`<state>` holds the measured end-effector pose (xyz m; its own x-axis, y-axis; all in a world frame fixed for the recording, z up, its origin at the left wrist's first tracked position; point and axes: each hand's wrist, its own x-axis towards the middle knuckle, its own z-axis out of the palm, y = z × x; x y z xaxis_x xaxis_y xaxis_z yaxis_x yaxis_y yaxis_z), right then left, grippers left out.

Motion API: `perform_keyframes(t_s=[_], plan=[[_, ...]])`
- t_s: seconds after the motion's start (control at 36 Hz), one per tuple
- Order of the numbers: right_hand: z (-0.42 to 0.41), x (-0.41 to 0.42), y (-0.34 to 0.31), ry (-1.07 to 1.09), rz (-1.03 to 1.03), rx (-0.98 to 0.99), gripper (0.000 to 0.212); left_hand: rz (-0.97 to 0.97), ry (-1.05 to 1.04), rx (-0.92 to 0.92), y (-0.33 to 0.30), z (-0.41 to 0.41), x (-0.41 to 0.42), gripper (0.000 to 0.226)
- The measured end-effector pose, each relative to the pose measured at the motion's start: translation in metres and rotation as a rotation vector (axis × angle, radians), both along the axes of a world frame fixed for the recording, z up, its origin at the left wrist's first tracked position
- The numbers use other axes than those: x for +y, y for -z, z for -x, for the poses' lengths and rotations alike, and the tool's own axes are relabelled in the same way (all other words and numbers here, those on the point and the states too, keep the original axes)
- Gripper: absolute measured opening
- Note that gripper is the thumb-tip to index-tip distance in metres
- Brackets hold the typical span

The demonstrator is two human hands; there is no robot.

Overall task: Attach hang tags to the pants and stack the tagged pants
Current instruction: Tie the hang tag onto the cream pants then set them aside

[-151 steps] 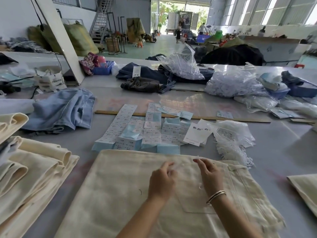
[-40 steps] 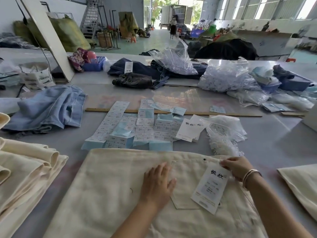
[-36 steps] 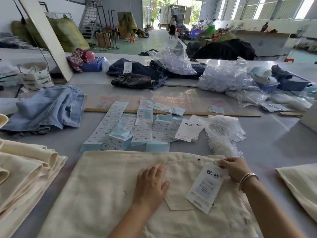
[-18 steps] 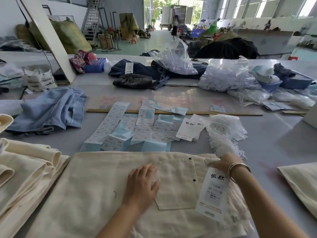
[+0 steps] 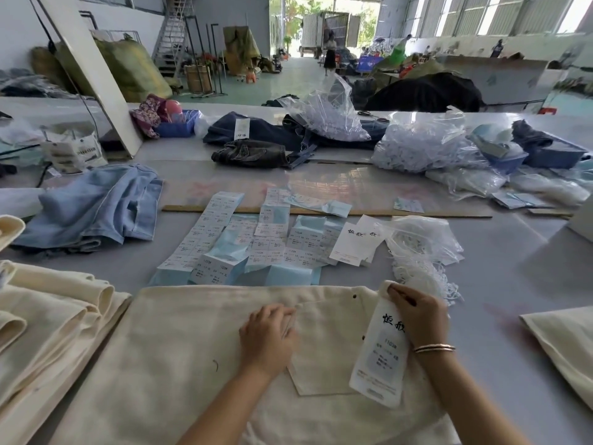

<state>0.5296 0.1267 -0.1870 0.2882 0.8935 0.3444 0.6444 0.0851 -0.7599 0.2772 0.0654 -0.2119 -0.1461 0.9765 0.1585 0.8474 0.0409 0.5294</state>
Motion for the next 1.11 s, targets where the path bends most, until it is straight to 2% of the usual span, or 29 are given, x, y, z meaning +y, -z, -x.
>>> perform_keyframes(t_s=[0.08,0.17,0.22,0.31,0.39,0.58,0.78,0.89,0.97,1.11], plan=[[0.018,-0.011,-0.004,-0.135,-0.114,0.105,0.021,-0.164,0.076,-0.260,-0.022,-0.020,0.010,0.022],[0.037,-0.022,-0.007,-0.213,-0.218,0.067,0.014,-0.265,0.215,-0.513,-0.045,-0.048,0.015,0.023],[0.047,-0.029,-0.009,-0.249,-0.303,0.029,0.008,-0.252,0.240,-0.612,-0.055,-0.061,0.018,0.026],[0.055,-0.038,-0.007,-0.252,-0.357,0.031,0.012,-0.178,0.242,-0.722,-0.055,-0.067,0.019,0.033],[0.055,-0.043,0.002,-0.272,-0.317,0.034,0.009,-0.103,0.210,-0.803,-0.045,-0.063,0.015,0.028],[0.061,-0.054,0.014,-0.237,-0.184,-0.168,0.008,0.104,0.134,-1.043,-0.027,-0.054,0.007,0.019],[0.063,-0.059,0.009,-0.259,-0.174,-0.211,0.011,0.165,0.087,-1.149,-0.025,-0.054,0.006,0.014],[0.063,-0.059,0.009,-0.233,-0.188,-0.260,0.009,0.193,0.024,-1.147,-0.023,-0.056,0.007,0.004],[0.064,-0.058,0.009,-0.213,-0.276,-0.328,0.006,0.250,0.040,-1.141,-0.025,-0.053,0.007,0.004],[0.063,-0.056,0.012,-0.186,-0.400,-0.406,0.014,0.309,0.117,-1.135,-0.028,-0.047,0.009,0.003]])
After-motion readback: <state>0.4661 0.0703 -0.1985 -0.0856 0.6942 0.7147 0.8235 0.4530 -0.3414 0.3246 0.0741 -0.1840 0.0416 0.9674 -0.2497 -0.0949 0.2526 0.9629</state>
